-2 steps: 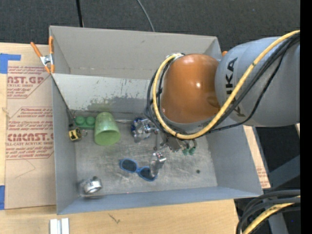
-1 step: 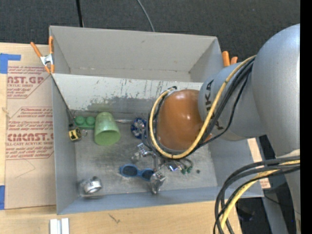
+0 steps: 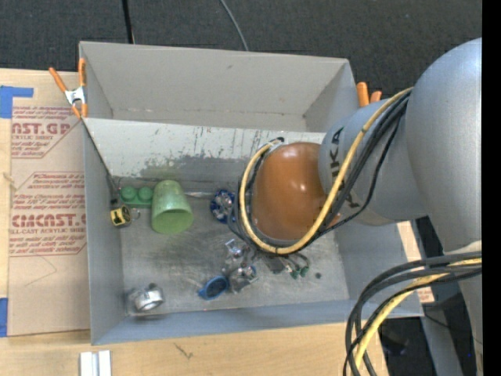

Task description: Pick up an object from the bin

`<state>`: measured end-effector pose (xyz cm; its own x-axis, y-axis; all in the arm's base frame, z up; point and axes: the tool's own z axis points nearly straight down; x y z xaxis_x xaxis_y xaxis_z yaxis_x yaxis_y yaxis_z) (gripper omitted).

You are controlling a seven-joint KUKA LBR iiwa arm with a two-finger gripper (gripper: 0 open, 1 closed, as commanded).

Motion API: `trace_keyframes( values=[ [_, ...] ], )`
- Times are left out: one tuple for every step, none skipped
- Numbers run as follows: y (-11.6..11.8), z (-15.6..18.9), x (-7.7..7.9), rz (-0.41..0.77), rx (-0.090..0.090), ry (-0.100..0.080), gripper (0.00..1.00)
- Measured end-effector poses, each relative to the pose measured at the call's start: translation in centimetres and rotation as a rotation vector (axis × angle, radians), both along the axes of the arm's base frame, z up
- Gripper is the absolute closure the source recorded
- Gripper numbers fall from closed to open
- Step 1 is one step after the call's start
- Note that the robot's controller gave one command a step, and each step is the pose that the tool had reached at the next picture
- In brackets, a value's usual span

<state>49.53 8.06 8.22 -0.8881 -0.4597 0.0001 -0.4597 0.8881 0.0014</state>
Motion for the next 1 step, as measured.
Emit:
trace_keyframes(
  values=[
    [4.85, 12.44, -0.69, 0.042, 0.002, -0.009, 1.00]
  ],
)
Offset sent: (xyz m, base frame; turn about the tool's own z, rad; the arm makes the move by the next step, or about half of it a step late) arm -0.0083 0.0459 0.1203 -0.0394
